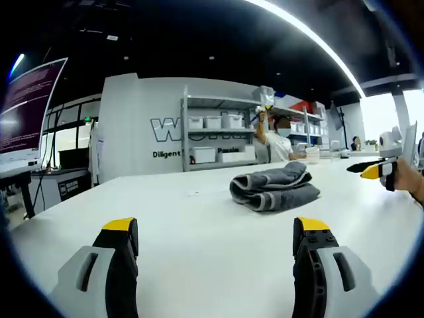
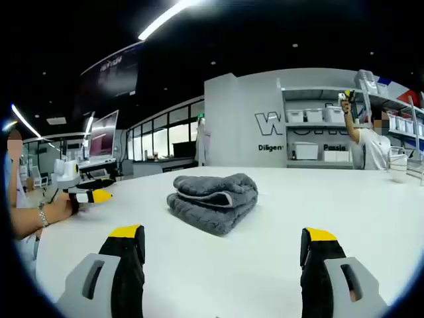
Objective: Open the folded towel by lifting each exposed corner and separating the folded layers until the towel lies flat within the target outline without major curled edges
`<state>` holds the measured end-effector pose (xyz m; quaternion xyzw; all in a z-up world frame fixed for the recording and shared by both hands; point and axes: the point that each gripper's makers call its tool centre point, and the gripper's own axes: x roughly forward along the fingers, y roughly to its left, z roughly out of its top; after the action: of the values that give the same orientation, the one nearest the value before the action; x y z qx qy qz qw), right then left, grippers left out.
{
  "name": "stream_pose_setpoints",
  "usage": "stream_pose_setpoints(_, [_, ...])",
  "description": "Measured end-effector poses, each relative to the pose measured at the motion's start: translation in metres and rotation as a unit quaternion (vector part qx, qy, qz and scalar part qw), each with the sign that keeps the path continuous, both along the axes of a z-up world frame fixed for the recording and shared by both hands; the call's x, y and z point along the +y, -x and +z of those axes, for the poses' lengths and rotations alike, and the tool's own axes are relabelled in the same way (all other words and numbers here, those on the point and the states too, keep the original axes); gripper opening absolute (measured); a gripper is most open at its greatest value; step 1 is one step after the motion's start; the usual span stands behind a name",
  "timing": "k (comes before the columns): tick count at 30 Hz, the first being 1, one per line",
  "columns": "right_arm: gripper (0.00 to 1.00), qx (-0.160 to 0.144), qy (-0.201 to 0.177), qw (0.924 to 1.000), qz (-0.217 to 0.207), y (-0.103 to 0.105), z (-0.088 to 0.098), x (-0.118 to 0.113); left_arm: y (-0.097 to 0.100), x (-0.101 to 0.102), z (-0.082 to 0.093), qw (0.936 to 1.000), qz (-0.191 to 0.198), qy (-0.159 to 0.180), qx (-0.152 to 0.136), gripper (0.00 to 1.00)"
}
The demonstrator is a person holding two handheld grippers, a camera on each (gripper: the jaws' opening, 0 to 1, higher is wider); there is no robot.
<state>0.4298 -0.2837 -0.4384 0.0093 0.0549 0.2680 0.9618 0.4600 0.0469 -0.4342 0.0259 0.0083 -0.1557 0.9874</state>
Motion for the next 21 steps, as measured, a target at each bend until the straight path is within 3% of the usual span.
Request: stream_pose_setpoints(21, [0.99, -0.001, 0.002, 1.0, 0.003, -0.0034, 0.0018, -0.0012, -0.0045, 0.0012, 0.0012, 1.0, -0.001, -0.003, -0.001, 0.97])
